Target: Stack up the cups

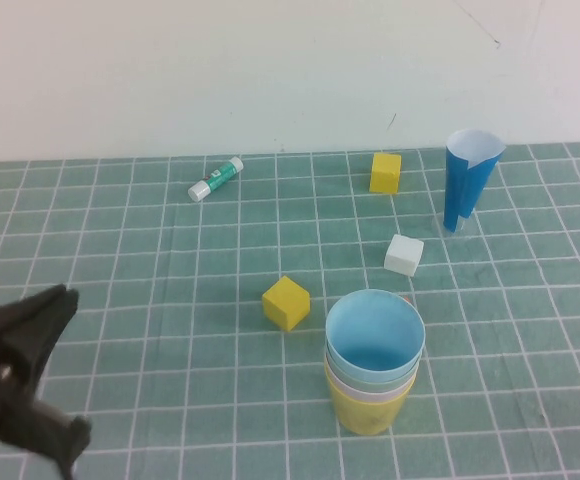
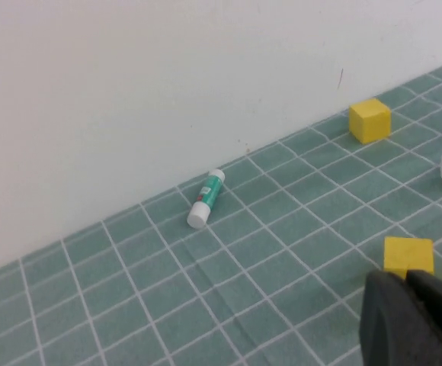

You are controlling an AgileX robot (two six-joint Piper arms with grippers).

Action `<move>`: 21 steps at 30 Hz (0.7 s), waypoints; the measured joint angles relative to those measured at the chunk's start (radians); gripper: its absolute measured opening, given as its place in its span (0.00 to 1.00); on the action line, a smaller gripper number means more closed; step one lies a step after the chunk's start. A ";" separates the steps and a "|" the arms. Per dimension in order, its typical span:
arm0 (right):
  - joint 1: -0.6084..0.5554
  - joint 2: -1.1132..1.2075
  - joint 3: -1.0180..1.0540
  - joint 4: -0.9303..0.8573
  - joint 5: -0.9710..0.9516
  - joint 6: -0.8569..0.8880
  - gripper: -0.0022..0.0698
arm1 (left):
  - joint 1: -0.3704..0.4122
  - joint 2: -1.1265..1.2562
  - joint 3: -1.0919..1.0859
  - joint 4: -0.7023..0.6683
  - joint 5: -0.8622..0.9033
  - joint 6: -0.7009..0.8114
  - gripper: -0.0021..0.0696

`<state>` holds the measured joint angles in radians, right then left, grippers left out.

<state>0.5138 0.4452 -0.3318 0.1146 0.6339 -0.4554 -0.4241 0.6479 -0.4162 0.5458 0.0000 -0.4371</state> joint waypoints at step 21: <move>0.000 0.000 0.000 0.000 0.000 0.000 0.03 | 0.405 -0.623 0.436 0.021 -0.314 -0.227 0.03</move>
<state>0.5138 0.4452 -0.3318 0.1146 0.6339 -0.4554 -0.0193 0.0249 0.0202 0.5672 -0.3135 -0.6641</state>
